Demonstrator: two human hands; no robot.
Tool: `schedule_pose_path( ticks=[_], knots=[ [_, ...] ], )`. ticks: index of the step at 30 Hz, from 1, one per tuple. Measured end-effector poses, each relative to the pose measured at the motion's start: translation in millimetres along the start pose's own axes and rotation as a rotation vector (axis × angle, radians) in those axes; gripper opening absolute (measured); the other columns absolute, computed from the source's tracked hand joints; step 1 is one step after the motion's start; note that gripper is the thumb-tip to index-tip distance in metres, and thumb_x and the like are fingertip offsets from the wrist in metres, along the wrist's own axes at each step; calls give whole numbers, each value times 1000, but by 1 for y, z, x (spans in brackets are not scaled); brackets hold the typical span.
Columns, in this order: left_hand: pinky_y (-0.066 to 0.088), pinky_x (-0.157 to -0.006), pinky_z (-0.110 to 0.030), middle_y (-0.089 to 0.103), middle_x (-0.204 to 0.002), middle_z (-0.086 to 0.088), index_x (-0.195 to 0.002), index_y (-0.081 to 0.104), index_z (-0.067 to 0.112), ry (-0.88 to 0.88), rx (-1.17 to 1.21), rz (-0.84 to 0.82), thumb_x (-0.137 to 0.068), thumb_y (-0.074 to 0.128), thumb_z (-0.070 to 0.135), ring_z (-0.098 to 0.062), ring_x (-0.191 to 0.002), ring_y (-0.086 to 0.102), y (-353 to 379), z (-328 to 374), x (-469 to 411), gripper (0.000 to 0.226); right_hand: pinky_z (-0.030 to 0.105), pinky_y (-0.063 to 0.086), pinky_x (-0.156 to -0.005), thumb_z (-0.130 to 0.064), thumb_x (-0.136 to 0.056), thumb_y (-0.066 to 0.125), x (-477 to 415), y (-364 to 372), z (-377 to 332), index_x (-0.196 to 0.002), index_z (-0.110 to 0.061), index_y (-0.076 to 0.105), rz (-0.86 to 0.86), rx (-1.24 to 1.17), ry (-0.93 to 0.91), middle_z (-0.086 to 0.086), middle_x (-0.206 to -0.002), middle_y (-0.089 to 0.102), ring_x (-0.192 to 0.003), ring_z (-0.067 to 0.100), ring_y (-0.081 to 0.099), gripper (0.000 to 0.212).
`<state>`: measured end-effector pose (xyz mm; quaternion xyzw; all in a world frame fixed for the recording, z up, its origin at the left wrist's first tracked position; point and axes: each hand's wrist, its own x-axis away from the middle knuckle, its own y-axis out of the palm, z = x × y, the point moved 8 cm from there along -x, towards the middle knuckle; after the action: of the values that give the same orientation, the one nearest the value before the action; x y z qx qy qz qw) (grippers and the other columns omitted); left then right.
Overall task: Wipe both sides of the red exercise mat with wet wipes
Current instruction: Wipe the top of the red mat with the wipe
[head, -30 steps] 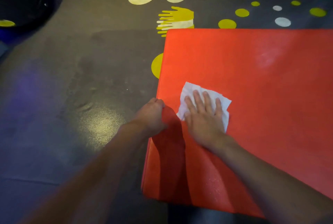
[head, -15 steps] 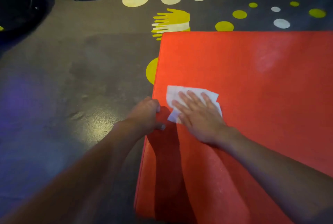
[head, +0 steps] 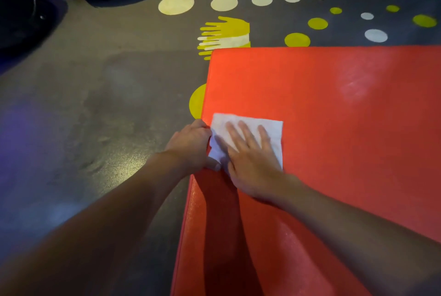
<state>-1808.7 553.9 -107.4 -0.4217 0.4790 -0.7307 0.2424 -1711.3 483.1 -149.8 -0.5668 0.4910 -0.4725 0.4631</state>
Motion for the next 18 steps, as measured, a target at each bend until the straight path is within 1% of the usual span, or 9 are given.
schedule_pose_path(
  ticks=[2, 6, 8, 10, 11, 12, 15, 16, 18],
  knots=[
    [44, -97, -46, 47, -125, -5, -121, 56, 14, -10, 26, 31, -54, 91, 44, -29, -117, 50, -3, -1, -6, 82, 59, 21, -115, -42, -93, 24, -6, -6, 16, -149, -28, 41, 20, 37, -140, 6, -159, 33, -147, 29, 30, 61],
    [41, -98, -46, 41, -132, -3, -127, 47, 15, -20, -29, 78, -48, 94, 38, -28, -122, 42, -4, 1, -14, 95, 52, -3, -119, -44, -100, 15, -37, -15, 84, -157, -33, 11, -21, -20, 324, 2, -166, -1, -153, 24, -4, 58],
    [39, -103, -45, 36, -143, -1, -137, 41, 15, 6, -11, 63, -43, 95, 37, -26, -131, 37, -3, 1, -18, 111, 58, 1, -117, -44, -97, 13, -39, -10, 49, -157, -32, 15, 11, 17, 192, 4, -166, 6, -152, 28, 3, 61],
    [40, -104, -44, 40, -140, -1, -136, 44, 12, 31, 25, 24, -37, 96, 39, -26, -130, 41, -4, -1, -23, 115, 58, 12, -116, -46, -94, 14, -32, -8, 25, -154, -33, 28, -5, 55, -65, 4, -164, 20, -151, 28, 17, 63],
    [41, -104, -43, 42, -138, -1, -134, 48, 11, 32, 22, 5, -35, 95, 41, -26, -128, 44, -4, -2, -26, 114, 56, 11, -118, -47, -95, 12, -35, -9, 33, -154, -35, 27, -22, 50, -125, 1, -164, 18, -151, 25, 16, 62],
    [41, -104, -42, 43, -138, -2, -132, 51, 10, 31, 15, -10, -36, 95, 44, -26, -127, 45, -4, -1, -30, 111, 53, 6, -119, -47, -96, 10, -45, -14, 52, -155, -37, 21, -17, 37, -88, -1, -166, 12, -152, 22, 10, 61],
    [44, -100, -39, 48, -130, -5, -123, 59, 11, 7, 1, 8, -49, 93, 45, -27, -120, 50, -12, -1, -42, 88, 52, -4, -120, -45, -100, 14, -63, -19, 88, -157, -34, 10, -23, -6, 256, -1, -166, -3, -152, 22, -5, 58],
    [45, -96, -39, 49, -125, -6, -118, 61, 11, -6, -1, 29, -52, 92, 43, -28, -116, 52, -15, -1, -46, 80, 54, -3, -120, -45, -98, 11, -64, -18, 75, -157, -32, 10, -5, -9, 248, 1, -166, -3, -152, 24, -5, 61],
    [47, -89, -41, 50, -117, -6, -110, 61, 11, -33, 6, 79, -55, 92, 39, -30, -110, 53, -22, -1, -52, 69, 56, 1, -119, -45, -90, 5, -55, -11, 36, -157, -29, 18, -9, 6, 23, 2, -166, 5, -153, 25, 2, 70]
  ],
)
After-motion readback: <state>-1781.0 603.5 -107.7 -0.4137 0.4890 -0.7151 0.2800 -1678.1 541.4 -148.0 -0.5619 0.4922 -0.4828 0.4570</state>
